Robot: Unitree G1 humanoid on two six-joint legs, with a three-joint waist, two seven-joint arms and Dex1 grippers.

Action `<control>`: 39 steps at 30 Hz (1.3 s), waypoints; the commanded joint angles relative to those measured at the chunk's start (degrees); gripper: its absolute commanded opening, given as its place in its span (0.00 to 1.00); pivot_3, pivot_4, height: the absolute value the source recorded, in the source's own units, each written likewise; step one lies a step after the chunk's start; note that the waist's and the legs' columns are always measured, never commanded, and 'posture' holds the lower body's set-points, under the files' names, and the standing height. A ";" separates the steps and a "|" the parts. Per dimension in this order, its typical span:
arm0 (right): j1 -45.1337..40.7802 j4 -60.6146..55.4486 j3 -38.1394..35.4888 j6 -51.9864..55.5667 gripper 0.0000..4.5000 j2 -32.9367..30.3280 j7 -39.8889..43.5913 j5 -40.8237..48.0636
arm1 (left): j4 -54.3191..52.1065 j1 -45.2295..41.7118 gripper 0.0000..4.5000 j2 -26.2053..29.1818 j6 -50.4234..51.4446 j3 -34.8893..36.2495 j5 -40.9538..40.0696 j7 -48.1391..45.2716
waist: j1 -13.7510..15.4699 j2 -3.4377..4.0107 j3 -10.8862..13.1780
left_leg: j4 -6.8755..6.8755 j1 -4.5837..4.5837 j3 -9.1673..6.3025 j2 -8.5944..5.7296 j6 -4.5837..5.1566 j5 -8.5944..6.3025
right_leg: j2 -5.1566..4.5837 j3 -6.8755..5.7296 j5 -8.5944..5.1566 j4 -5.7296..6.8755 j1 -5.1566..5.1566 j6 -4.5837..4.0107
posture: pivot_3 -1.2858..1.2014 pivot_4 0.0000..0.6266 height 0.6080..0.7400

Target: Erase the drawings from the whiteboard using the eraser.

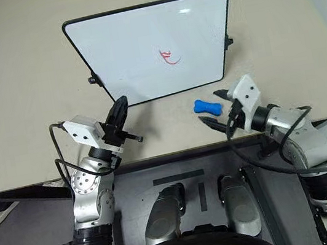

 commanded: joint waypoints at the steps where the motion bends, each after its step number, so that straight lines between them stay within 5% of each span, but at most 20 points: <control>1: -1.58 -2.18 1.10 0.50 0.99 -1.85 3.21 0.15 | -0.92 0.46 0.00 0.26 -1.59 0.68 0.20 -0.13 | 0.02 0.00 0.00 | 0.00 -0.01 -0.01 0.00 0.03 0.02 | 0.01 0.00 0.00 0.00 0.00 0.00 | 0.52 0.24 1.00; 30: -6.79 12.37 5.05 -6.30 0.99 -0.86 5.28 -10.29 | -0.75 0.98 0.00 -1.56 -2.62 -1.10 0.83 0.31 | 0.26 -0.04 -0.02 | 0.04 0.00 -0.03 0.01 0.19 0.07 | 0.00 0.07 0.01 0.00 0.02 -0.02 | 0.52 0.24 1.00; 33: -7.16 13.13 4.93 -6.79 0.87 -0.39 4.95 -11.17 | -0.58 0.83 0.00 -1.75 -2.65 -1.07 0.98 0.31 | 0.25 -0.04 -0.02 | 0.05 0.00 -0.03 0.01 0.19 0.07 | 0.00 0.07 0.02 0.00 0.02 -0.03 | 0.52 0.24 1.00; 39: -7.79 14.62 4.84 -8.48 0.39 0.55 4.39 -13.25 | -0.06 0.26 0.00 -2.06 -2.77 -1.00 1.18 0.21 | 0.24 -0.04 -0.02 | 0.05 0.02 -0.04 0.03 0.19 0.07 | -0.01 0.07 0.05 0.01 0.02 -0.08 | 0.52 0.24 1.00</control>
